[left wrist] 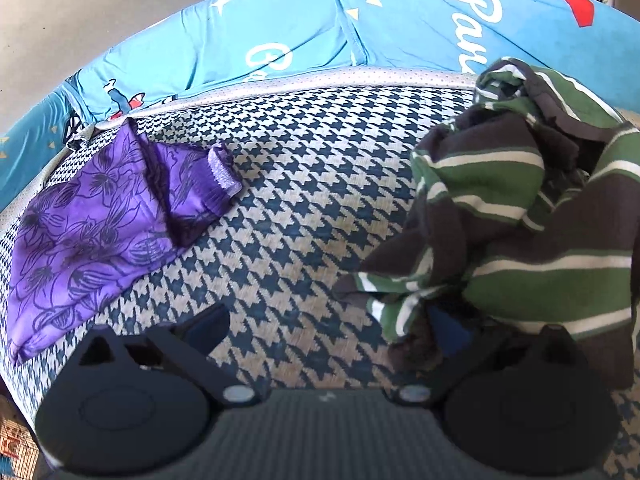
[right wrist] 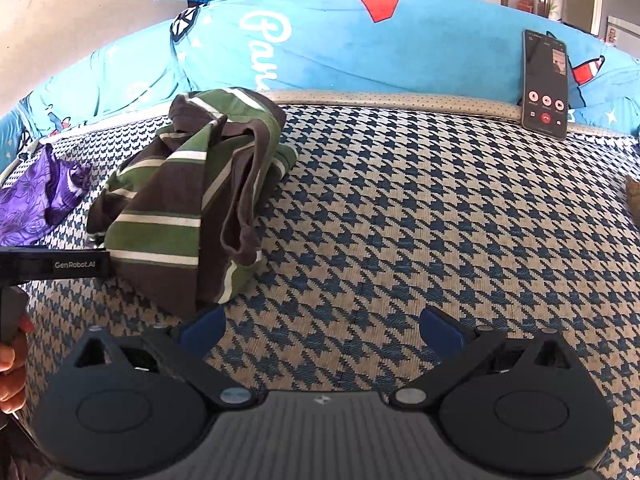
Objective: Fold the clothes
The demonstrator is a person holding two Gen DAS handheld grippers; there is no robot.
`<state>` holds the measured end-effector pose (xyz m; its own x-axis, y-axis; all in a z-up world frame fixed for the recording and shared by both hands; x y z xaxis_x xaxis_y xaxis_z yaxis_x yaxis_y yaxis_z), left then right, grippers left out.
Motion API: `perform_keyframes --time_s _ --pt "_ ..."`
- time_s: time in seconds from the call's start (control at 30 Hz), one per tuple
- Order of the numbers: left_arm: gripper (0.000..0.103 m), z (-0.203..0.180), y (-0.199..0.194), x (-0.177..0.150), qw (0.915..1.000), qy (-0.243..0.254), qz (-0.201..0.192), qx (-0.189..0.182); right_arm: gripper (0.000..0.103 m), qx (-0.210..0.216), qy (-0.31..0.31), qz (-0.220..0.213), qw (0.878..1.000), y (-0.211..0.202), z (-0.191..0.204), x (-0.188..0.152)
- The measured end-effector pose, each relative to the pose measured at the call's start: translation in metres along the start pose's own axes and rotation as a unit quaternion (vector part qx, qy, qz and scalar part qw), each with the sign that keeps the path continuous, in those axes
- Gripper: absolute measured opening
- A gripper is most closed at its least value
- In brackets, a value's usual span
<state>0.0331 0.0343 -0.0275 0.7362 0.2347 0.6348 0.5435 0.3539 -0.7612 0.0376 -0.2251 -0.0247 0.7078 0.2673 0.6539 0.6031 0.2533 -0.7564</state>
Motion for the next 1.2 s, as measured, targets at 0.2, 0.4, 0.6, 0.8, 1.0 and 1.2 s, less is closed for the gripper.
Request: perform_keyframes --time_s 0.2,0.4,0.6,0.8,1.0,1.2 --pt "0.103 0.012 0.0 -0.001 0.9997 -0.023 0.0 0.005 0.102 -0.015 0.02 0.002 1.0 0.006 -0.01 0.004" --pt "0.103 0.008 -0.024 -0.017 0.9998 0.008 -0.018 -0.007 0.102 -0.035 0.05 0.01 0.998 0.011 -0.023 0.001" --pt "0.103 0.0 -0.042 -0.049 0.999 0.026 -0.009 -0.035 0.102 -0.061 0.071 0.036 0.995 0.02 -0.034 -0.006" --pt "0.103 0.004 -0.059 -0.078 0.9981 0.019 0.01 -0.058 0.102 -0.062 0.07 0.047 0.995 0.023 -0.037 -0.008" --pt "0.103 0.019 -0.069 -0.095 0.9968 -0.003 0.039 -0.07 0.103 -0.061 0.043 0.058 0.996 0.024 -0.03 -0.011" --pt "0.103 0.028 -0.074 -0.104 0.9946 -0.032 0.063 -0.076 0.103 -0.063 0.014 0.07 0.995 0.021 -0.022 -0.019"
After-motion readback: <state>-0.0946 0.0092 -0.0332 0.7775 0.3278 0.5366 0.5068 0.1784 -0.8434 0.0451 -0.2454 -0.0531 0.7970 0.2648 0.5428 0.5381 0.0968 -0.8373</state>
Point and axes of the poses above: each gripper's, at about its wrist camera, not at the fingertips, and y roughly the way its jaws point, z to its left, x to its top, the point moved 2 cm from there along y, roughly the way its jaws point, and after that the axes turned 5 degrees about -y, right-handed, at the moved point
